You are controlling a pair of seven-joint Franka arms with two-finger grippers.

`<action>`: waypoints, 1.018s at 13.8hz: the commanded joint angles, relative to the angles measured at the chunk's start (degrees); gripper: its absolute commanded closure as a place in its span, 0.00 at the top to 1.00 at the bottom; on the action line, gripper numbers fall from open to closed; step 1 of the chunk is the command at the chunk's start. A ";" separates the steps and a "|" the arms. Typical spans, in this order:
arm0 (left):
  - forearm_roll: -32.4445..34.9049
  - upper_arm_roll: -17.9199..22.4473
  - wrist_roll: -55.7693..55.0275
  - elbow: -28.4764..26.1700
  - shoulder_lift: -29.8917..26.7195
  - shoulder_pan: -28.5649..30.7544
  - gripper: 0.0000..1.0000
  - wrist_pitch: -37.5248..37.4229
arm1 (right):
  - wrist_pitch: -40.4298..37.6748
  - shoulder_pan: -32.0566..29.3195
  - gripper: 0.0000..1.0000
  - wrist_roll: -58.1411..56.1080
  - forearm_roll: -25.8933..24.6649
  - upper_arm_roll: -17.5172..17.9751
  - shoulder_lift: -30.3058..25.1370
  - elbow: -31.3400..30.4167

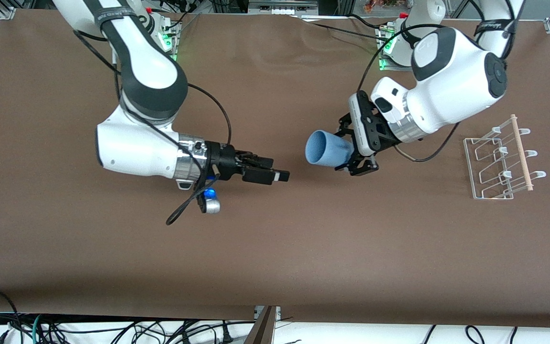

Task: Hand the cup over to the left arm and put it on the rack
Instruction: 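Open the right gripper and carry the cup toward the rack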

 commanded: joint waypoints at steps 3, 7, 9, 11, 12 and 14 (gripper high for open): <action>13.22 3.75 -2.14 -0.29 -2.43 1.00 0.00 -15.85 | -7.30 -4.59 1.00 -1.42 -6.22 0.25 -1.54 0.56; 34.99 4.02 -10.93 -0.29 -3.92 0.92 0.00 -29.55 | -16.43 -10.21 1.00 -8.44 -20.07 0.17 -1.45 0.04; 44.41 4.01 -12.87 -1.26 -3.75 1.00 0.00 -32.57 | -19.87 -10.93 1.00 -11.69 -28.69 -1.84 -2.06 -0.66; 57.23 3.93 -14.37 -4.41 -3.57 1.00 0.00 -34.76 | -19.97 -11.28 1.00 -13.55 -37.49 -3.43 -3.11 -2.85; 63.29 3.93 -14.81 -6.95 -3.57 1.09 0.00 -35.38 | -19.97 -11.55 1.00 -13.64 -39.79 -5.70 -3.47 -4.17; 76.13 3.93 -17.87 -12.31 -3.57 1.09 0.00 -35.83 | -19.97 -11.72 1.00 -13.64 -43.83 -8.44 -4.34 -6.11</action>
